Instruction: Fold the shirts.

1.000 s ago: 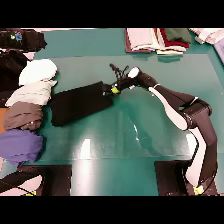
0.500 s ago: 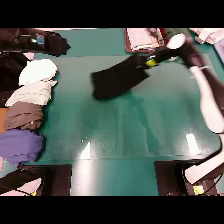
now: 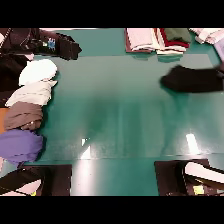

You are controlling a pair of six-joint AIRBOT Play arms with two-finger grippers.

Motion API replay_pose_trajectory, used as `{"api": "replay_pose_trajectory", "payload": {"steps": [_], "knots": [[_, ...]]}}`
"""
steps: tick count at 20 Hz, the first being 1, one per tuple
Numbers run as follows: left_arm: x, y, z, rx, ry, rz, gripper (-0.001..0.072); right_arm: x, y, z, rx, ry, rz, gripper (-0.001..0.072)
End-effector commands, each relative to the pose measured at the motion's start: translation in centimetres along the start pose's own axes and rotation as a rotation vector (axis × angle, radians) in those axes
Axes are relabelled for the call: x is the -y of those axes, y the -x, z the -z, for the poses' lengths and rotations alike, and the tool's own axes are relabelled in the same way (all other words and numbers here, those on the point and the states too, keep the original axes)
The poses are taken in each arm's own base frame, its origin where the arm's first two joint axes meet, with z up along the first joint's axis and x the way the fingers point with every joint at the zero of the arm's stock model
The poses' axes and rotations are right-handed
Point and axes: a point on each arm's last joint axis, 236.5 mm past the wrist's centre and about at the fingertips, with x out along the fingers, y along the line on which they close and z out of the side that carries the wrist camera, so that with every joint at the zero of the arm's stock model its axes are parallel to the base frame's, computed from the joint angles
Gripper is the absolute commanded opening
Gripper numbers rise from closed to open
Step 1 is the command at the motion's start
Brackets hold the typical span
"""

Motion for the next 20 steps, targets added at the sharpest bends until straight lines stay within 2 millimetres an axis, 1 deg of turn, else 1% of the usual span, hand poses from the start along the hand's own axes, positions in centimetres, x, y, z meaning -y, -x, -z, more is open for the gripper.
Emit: {"api": "replay_pose_trajectory", "payload": {"steps": [1, 2, 4, 7, 9, 10, 11, 12, 13, 14, 15, 16, 17, 18, 19, 20], "knots": [[0.1, 0.0, -0.2, 0.009, 0.014, 0.002, 0.0024, 10.0, 3.1, 3.2, 0.043, -0.224, 0.143, 0.0016], [0.1, 0.0, -0.3, 0.015, 0.014, 0.002, 0.0024, 11.2, 3.2, 4.7, 0.028, -0.262, 0.161, 0.0016], [0.1, 0.0, -0.4, 0.019, 0.014, 0.001, 0.0024, 12.1, 2.9, 7.3, -0.008, -0.301, 0.172, 0.0016], [0.1, 0.0, -0.4, 0.017, 0.013, 0.001, 0.0024, 11.6, 1.9, 11.0, -0.062, -0.32, 0.169, 0.0016], [0.1, 0.0, -0.4, 0.017, 0.012, 0.001, 0.0025, 11.7, 1.7, 12.7, -0.088, -0.318, 0.183, 0.0021], [0.1, 0.0, -0.4, 0.017, 0.012, 0.001, 0.0025, 12.4, 2.0, 13.3, -0.099, -0.297, 0.216, 0.0116], [0.1, 0.0, -0.4, 0.016, 0.011, 0.001, 0.0025, 13.3, 2.5, 13.5, -0.104, -0.27, 0.26, 0.03], [0.1, 0.0, -0.4, 0.017, 0.011, 0.001, 0.0025, 14.3, 3.3, 13.3, -0.104, -0.239, 0.311, 0.0488], [0.1, 0.0, -0.4, 0.017, 0.012, 0.001, 0.0025, 15.5, 4.4, 12.9, -0.105, -0.208, 0.367, 0.0572], [0.1, 0.0, -0.4, 0.016, 0.012, 0.001, 0.0025, 16.4, 5.8, 12.1, -0.097, -0.187, 0.412, 0.0583], [0.1, 0.0, -0.4, 0.016, 0.012, 0.001, 0.0025, 16.6, 7.0, 10.9, -0.074, -0.184, 0.427, 0.0583], [0.1, 0.0, -0.4, 0.016, 0.011, 0.001, 0.0025, 15.9, 7.9, 9.3, -0.029, -0.188, 0.408, 0.0582], [0.1, 0.0, -0.4, 0.016, 0.012, 0.001, 0.0025, 14.5, 8.4, 7.8, 0.013, -0.191, 0.362, 0.0582], [0.1, 0.0, -0.4, 0.016, 0.012, 0.001, 0.0025, 12.3, 8.5, 6.3, 0.048, -0.184, 0.295, 0.0581], [0.1, 0.0, -0.4, 0.016, 0.012, 0.001, 0.0025, 9.6, 8.3, 5.3, 0.065, -0.168, 0.219, 0.058], [0.1, 0.0, -0.4, 0.016, 0.012, 0.001, 0.0025, 6.1, 7.8, 4.7, 0.066, -0.138, 0.125, 0.058]]}}
